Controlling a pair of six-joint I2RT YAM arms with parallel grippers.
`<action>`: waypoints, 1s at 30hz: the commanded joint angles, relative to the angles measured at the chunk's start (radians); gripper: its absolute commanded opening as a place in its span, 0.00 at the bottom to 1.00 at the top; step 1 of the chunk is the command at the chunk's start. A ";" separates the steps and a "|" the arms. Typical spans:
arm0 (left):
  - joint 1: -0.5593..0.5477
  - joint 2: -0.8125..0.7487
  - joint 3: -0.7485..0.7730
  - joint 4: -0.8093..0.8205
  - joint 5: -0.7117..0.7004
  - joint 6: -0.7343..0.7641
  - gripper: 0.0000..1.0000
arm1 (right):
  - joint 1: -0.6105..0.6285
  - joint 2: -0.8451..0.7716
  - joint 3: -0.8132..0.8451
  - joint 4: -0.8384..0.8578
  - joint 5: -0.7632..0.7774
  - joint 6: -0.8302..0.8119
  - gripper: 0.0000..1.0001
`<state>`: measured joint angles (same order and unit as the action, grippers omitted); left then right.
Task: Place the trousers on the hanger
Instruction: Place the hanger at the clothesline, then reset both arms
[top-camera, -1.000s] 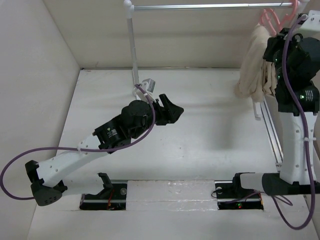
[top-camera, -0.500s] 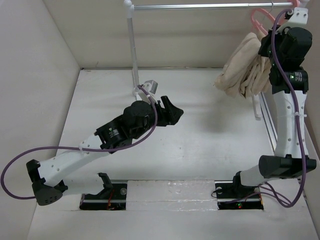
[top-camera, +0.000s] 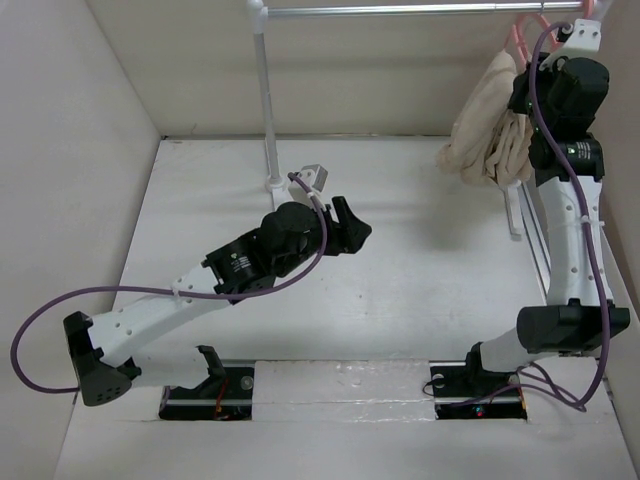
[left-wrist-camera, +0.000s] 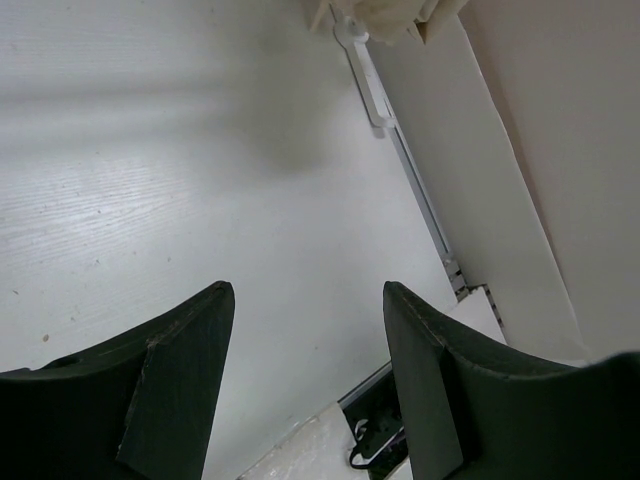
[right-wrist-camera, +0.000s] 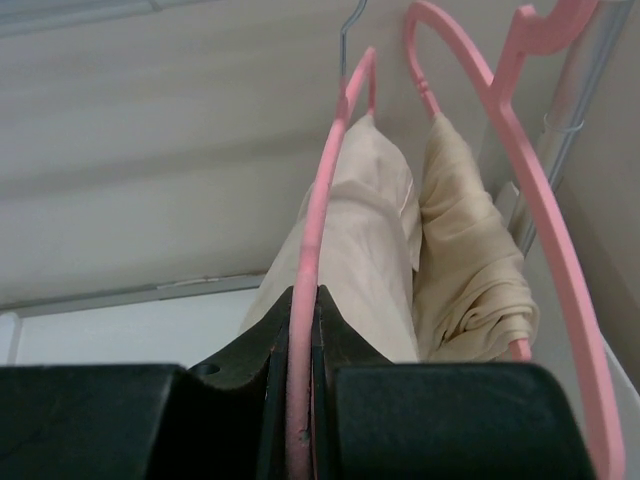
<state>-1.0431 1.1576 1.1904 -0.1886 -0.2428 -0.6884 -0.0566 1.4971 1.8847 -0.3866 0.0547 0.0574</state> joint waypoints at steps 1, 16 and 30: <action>0.005 0.002 -0.009 0.046 0.002 0.009 0.57 | 0.011 -0.031 -0.035 0.109 -0.023 0.009 0.00; 0.005 0.020 0.001 0.057 0.002 0.001 0.58 | -0.032 -0.170 -0.116 0.091 -0.088 0.027 0.85; 0.005 0.090 0.196 -0.054 -0.099 0.061 0.78 | -0.074 -0.622 -0.425 0.034 -0.321 0.146 1.00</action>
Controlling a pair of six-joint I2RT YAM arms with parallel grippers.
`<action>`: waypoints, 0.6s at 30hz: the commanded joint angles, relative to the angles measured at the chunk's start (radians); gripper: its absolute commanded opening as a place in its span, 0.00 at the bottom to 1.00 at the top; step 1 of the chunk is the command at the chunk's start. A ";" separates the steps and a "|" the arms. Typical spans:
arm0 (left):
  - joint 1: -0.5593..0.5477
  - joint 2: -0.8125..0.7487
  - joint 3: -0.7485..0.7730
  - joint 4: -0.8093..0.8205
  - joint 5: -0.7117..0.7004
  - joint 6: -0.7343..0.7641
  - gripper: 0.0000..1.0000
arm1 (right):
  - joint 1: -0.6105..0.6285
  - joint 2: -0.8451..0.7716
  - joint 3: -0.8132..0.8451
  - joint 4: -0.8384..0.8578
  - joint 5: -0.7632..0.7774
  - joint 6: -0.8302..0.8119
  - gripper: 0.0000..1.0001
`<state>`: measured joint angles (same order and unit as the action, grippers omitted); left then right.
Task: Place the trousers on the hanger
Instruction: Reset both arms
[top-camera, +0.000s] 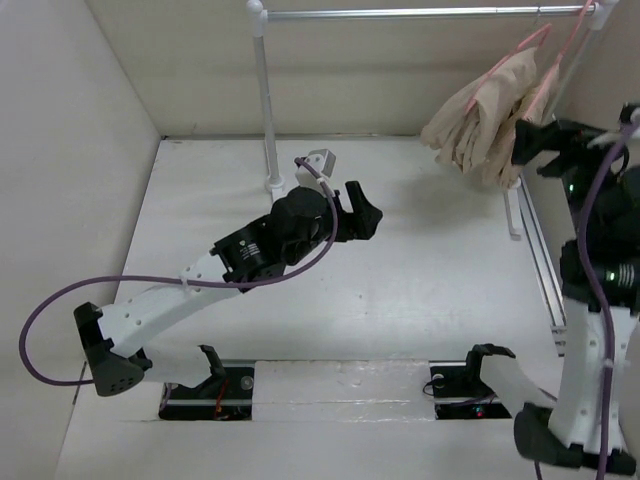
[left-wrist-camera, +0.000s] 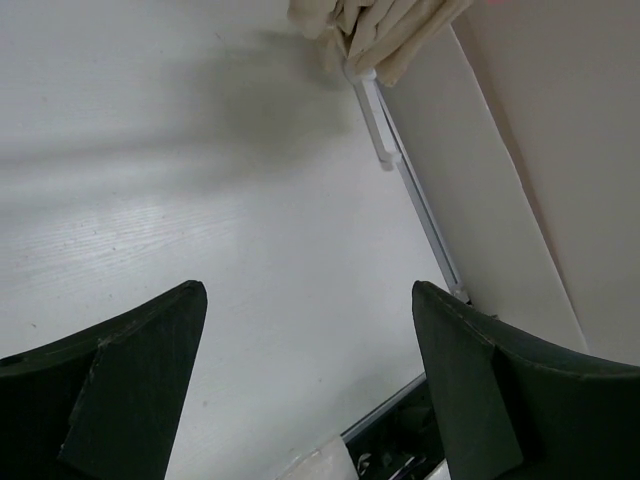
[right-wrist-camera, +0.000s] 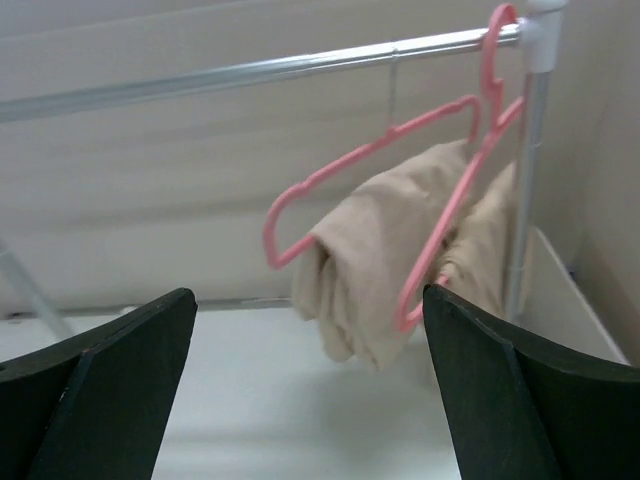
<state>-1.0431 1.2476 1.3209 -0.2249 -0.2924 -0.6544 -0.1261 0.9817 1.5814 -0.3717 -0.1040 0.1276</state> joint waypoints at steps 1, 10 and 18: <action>0.005 0.000 0.084 -0.033 -0.065 0.027 0.80 | 0.008 -0.150 -0.246 0.033 -0.207 0.089 1.00; 0.005 -0.144 -0.095 -0.204 -0.206 -0.118 0.85 | 0.181 -0.546 -0.621 -0.378 -0.128 -0.019 1.00; 0.005 -0.330 -0.393 -0.120 -0.108 -0.293 0.85 | 0.201 -0.669 -0.745 -0.544 -0.106 -0.046 1.00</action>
<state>-1.0409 0.9638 0.9604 -0.3935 -0.4244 -0.8589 0.0624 0.3145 0.8421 -0.8761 -0.2173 0.1040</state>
